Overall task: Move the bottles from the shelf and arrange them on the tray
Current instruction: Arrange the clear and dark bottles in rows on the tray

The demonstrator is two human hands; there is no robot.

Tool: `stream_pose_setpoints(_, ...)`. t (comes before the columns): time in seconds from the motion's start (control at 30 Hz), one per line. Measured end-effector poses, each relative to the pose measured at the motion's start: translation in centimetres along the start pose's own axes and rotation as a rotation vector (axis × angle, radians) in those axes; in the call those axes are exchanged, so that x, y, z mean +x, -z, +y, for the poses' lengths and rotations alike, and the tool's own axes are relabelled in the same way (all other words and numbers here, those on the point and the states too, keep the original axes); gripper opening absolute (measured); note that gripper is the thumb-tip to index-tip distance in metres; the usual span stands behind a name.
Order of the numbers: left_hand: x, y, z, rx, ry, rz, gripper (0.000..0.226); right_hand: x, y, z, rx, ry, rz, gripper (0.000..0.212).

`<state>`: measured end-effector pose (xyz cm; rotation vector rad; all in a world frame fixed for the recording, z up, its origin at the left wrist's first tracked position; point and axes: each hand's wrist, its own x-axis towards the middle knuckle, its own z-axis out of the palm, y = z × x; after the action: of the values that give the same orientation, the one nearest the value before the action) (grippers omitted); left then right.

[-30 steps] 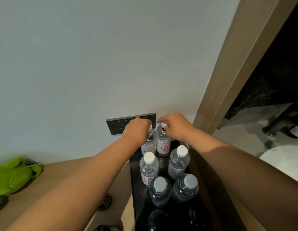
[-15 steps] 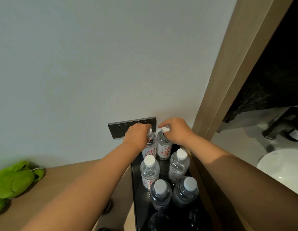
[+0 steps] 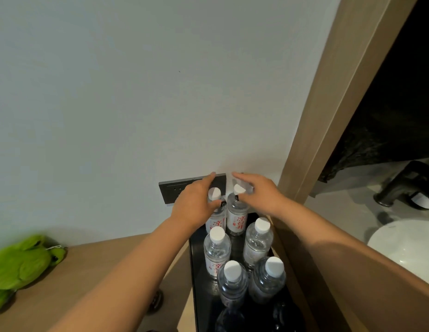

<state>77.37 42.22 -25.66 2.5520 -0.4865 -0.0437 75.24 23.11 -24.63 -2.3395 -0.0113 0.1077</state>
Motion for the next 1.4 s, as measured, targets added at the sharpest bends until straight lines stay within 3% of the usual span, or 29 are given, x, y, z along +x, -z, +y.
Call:
stream_pose_setpoints(0.1, -3.1, 0.8, 0.3, -0.201, -0.022, 0.109, 0.062, -3.2, 0.1, 0.2, 0.030, 0.079, 0.078, 0.050)
stream_pose_setpoints(0.2, -5.7, 0.6, -0.3, -0.361, -0.023, -0.109, 0.042, -6.0, 0.4, 0.3, -0.071, 0.089, 0.030, 0.033)
stream_pose_setpoints(0.27, -6.4, -0.1, -1.1, -0.299, -0.061, -0.236, 0.041, -6.9, 0.5, 0.3, -0.193, 0.046, -0.074, 0.032)
stream_pose_setpoints(0.4, -6.6, -1.0, -1.4, -0.015, -0.153, -0.298, 0.044, -7.9, 0.3, 0.3, -0.285, -0.034, -0.199, 0.037)
stream_pose_setpoints(0.53, -5.9, -1.0, -1.3, 0.049, -0.142, -0.271, 0.030, -7.9, 0.0, 0.3, -0.290, -0.060, -0.186, 0.040)
stream_pose_setpoints(0.83, -3.8, -0.8, -1.3, -0.007, -0.034, -0.194, 0.040, -7.2, -0.4, -0.1, -0.295, -0.139, -0.171, 0.042)
stream_pose_setpoints(1.4, -3.4, -1.7, -0.3, -0.030, -0.059, -0.180, 0.034, -6.3, -0.8, 0.1, -0.293, -0.117, -0.109, 0.036)
